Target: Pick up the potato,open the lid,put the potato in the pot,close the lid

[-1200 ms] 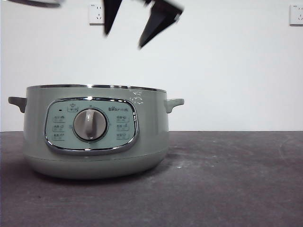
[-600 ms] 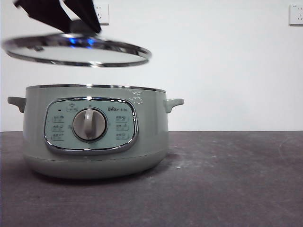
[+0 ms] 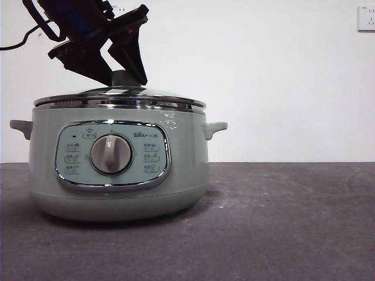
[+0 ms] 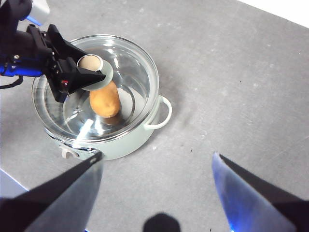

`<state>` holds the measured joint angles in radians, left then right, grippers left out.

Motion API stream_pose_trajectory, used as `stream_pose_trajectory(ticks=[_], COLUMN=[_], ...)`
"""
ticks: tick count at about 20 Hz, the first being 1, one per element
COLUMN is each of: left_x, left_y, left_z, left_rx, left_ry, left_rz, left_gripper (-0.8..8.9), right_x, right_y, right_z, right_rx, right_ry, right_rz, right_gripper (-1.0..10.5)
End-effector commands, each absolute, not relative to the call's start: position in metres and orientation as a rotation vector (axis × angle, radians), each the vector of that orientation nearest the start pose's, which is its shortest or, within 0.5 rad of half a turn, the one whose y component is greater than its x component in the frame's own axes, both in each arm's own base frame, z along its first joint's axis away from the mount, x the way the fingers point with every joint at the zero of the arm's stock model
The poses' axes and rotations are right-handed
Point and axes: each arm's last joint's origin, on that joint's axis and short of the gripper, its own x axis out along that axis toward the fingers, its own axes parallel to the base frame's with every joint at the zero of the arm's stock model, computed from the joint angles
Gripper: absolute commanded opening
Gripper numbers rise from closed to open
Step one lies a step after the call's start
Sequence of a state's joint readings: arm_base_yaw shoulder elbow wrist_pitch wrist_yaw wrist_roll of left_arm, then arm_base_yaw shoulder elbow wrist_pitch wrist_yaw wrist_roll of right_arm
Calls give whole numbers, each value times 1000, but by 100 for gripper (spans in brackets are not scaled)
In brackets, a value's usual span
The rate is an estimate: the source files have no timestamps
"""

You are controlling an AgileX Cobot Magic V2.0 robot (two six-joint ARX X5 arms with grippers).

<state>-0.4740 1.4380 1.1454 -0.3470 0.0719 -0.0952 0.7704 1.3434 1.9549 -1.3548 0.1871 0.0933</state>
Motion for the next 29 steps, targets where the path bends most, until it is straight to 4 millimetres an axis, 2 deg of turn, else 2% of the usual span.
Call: stream_pose_trajectory(ticks=[1,9,10,12,13,18,21,26,27,29], left_x=[281,277,277,278,278,278,268,225,213,191], left_y=[-147,-146,-146,-147,-147,-147,-144,-129,-124,-114], left_z=[295,290,291,291,291,296,309,347,355,370], left_rx=[22,58,56,50,50,38,30,21,19,40], left_ry=[654,711,707,700,697,662,626,552,534,484], left_rz=[-500,-465,-470,-479,-479,-483,-494,-531,-538,-559], left_gripper=[-8,6,82,361,436,449,448,423,327,-15], right_x=[144,144,144,144,144,144,144,147,148,149], right_y=[132,132,132,132,132,132,132,135,136,136], right_z=[485,485,485,485,485,485,485,472,467,451], right_rx=[-256,-253,-253,-252,-250,-246,-247,-276,-283,-276], right_ry=[702,703,704,704,705,706,707,738,730,694], right_rz=[515,514,515,514,514,512,511,505,500,486], right_gripper=[375,375,375,375,375,375,375,355,261,-7])
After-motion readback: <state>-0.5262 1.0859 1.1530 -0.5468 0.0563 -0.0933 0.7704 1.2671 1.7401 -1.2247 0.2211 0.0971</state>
